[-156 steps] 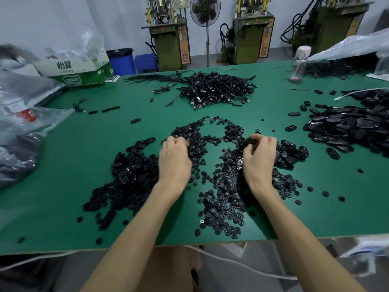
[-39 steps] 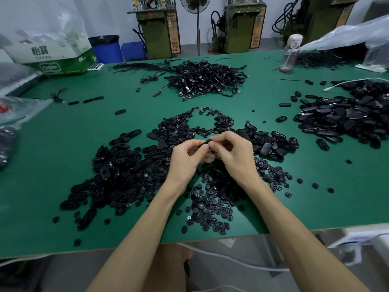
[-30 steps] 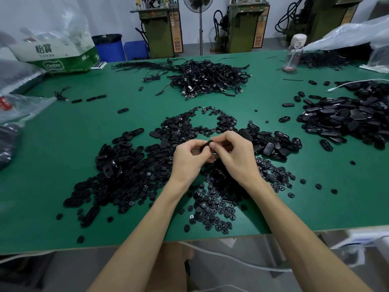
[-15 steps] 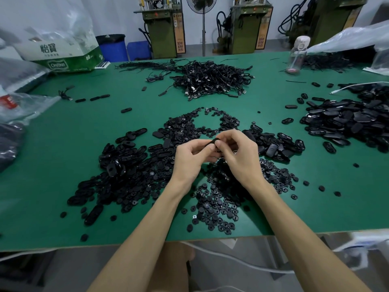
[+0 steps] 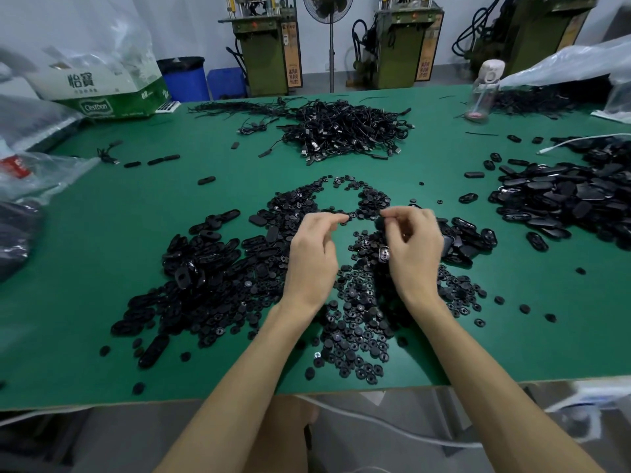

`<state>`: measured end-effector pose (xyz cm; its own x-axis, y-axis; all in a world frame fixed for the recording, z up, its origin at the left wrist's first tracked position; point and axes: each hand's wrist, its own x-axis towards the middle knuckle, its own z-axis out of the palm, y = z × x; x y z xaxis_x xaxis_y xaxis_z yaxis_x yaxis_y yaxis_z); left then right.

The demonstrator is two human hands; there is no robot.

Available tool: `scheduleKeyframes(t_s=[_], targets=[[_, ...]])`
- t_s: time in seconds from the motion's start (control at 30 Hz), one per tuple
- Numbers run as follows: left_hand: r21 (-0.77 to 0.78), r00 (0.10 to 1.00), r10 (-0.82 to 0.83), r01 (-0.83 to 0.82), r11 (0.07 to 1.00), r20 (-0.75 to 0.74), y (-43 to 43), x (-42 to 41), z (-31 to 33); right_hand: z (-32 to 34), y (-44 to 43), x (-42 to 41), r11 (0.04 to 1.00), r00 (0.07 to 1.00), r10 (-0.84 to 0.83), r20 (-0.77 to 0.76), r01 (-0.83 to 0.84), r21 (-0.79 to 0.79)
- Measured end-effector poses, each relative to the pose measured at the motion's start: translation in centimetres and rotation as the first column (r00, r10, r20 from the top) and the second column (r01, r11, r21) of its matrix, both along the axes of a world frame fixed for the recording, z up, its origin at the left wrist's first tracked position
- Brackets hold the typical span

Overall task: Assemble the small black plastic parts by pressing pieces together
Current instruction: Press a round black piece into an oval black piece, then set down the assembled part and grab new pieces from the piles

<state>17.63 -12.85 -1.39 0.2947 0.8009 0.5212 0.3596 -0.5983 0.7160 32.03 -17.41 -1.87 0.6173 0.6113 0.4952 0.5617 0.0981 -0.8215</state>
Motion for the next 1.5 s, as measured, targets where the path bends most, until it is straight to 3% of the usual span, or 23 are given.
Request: scheduleKeyframes(t_s=[0.13, 0.23, 0.4, 0.53, 0.67, 0.8, 0.9, 0.97, 1.03, 1.1, 1.2, 1.33, 1.5], targets=[[-0.012, 0.974, 0.166, -0.17, 0.985, -0.156, 1.8, -1.7, 1.7, -0.1, 0.2, 1.0, 0.985, 0.962, -0.172, -0.213, 0.166, -0.047], [-0.009, 0.866, 0.317, -0.348, 0.938, -0.386, 4.6, -4.3, 2.2, 0.0, 0.2, 1.2, 0.977, 0.939, -0.215, -0.267, 0.206, -0.061], [0.084, 0.595, 0.366, -0.447, 0.891, -0.715, 7.1, -8.1, 1.9, -0.3, 0.2, 1.3, 0.976, 0.958, -0.187, -0.216, 0.157, -0.149], [0.124, 0.549, 0.384, -0.451, 0.884, -0.742, 7.4, -8.9, 0.7, -0.4, 0.2, 0.8, 0.978, 0.983, -0.169, -0.071, 0.159, -0.136], [0.157, 0.597, 0.461, -0.49, 0.858, -0.657, 7.2, -8.9, 0.4, -0.5, 0.4, 0.0, 0.983, 0.964, -0.049, 0.261, 0.092, -0.156], [0.127, 0.727, 0.449, -0.455, 0.882, -0.52, 6.7, -8.6, 0.6, -1.1, 0.8, -0.5, 0.93, 0.88, 0.164, 0.445, 0.013, -0.368], [-0.123, 0.933, 0.251, -0.289, 0.949, -0.257, 5.7, -7.7, 1.6, -1.3, 1.1, -0.5, 0.899, 0.867, 0.212, 0.452, 0.009, -0.438], [-0.302, 0.988, 0.143, -0.152, 0.941, -0.051, 5.0, -6.7, 2.1, -1.2, 1.1, -0.4, 0.904, 0.883, 0.191, 0.429, 0.012, -0.427], [-0.49, 0.983, 0.087, 0.003, 0.871, 0.161, 4.4, -5.5, 2.4, -1.2, 1.0, -0.5, 0.913, 0.89, 0.171, 0.422, 0.018, -0.408], [-0.643, 0.924, 0.061, 0.214, 0.736, 0.377, 3.8, -4.2, 2.5, -1.2, 1.0, -0.5, 0.931, 0.891, 0.139, 0.433, 0.031, -0.363], [-0.707, 0.82, 0.072, 0.441, 0.552, 0.567, 3.1, -2.4, 2.4, -1.1, 0.9, -0.6, 0.949, 0.898, 0.11, 0.426, 0.033, -0.315], [-0.702, 0.748, 0.108, 0.549, 0.454, 0.655, 2.5, -0.5, 1.9, -1.2, 1.0, -0.6, 0.968, 0.935, 0.123, 0.334, -0.039, -0.248], [-0.716, 0.747, 0.161, 0.517, 0.468, 0.645, 2.3, 0.7, 1.1, -1.3, 0.9, -0.5, 0.968, 0.946, 0.207, 0.248, -0.161, -0.194]])
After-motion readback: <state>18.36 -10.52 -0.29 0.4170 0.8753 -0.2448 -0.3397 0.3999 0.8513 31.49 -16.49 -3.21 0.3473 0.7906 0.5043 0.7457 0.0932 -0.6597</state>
